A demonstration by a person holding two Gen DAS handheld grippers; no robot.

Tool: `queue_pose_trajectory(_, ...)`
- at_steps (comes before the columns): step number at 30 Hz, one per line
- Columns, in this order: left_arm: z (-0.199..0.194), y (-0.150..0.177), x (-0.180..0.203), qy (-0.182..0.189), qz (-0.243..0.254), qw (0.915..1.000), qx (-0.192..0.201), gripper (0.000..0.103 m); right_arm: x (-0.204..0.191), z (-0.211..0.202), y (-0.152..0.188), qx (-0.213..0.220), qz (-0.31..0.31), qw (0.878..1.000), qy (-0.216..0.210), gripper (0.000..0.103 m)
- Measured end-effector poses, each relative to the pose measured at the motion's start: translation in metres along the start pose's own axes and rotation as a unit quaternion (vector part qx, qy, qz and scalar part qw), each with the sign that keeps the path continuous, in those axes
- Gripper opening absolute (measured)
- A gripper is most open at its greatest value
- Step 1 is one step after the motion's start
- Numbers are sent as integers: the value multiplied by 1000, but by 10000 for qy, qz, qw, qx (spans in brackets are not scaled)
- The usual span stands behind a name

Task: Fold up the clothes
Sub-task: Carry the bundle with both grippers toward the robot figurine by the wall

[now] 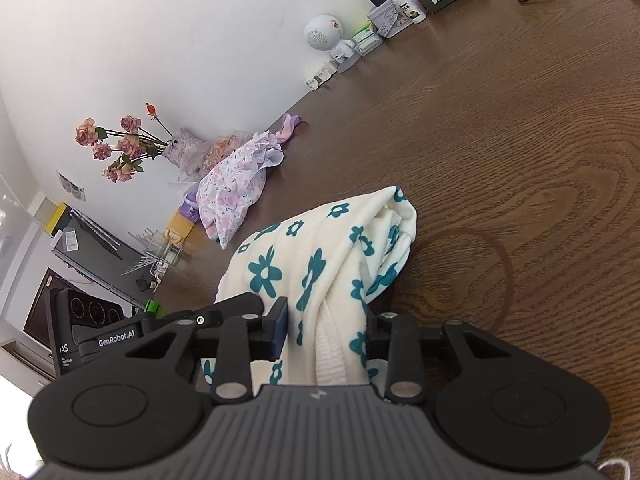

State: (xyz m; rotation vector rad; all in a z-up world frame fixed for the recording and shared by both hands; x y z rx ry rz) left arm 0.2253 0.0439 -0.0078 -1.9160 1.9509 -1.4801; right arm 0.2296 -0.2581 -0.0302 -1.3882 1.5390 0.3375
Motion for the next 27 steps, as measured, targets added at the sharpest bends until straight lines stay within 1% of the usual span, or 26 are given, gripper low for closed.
queue_pose_trajectory(6, -11, -1, 7, 149, 17, 9996, 222, 53, -17, -9, 0, 209, -152, 9996, 69, 31)
queue_pose_trajectory(9, -19, -13, 15, 153, 157, 9990, 387, 53, -29, -14, -3, 312, -303, 9990, 83, 31)
queue_pose_trajectory(14, -28, -47, 26, 98, 407, 9968, 684, 51, -55, -16, -26, 529, -622, 9966, 57, 31)
queue_pose_trajectory(18, -23, -86, 27, 48, 505, 9951, 851, 51, -68, -1, -66, 653, -791, 9947, 102, 31)
queue_pose_trajectory(20, -12, -111, 23, 0, 514, 9946, 897, 52, -74, 6, -85, 715, -875, 9935, 124, 31)
queue_pose_trajectory(23, 8, -147, 9, -64, 515, 9943, 930, 52, -83, 18, -115, 805, -994, 9917, 159, 31)
queue_pose_trajectory(27, 51, -195, -12, -190, 506, 9941, 944, 52, -75, 58, -172, 842, -984, 9913, 228, 31)
Point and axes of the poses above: each gripper's, at about its wrist camera, not at the fingertips, and z roughly the way its jaws point, x to its right, y to its underside, the point moved 1 cm from there along z, roughly the way its jaws point, and after that the axes turned 8 degrees about z, right-handed, at the moved point
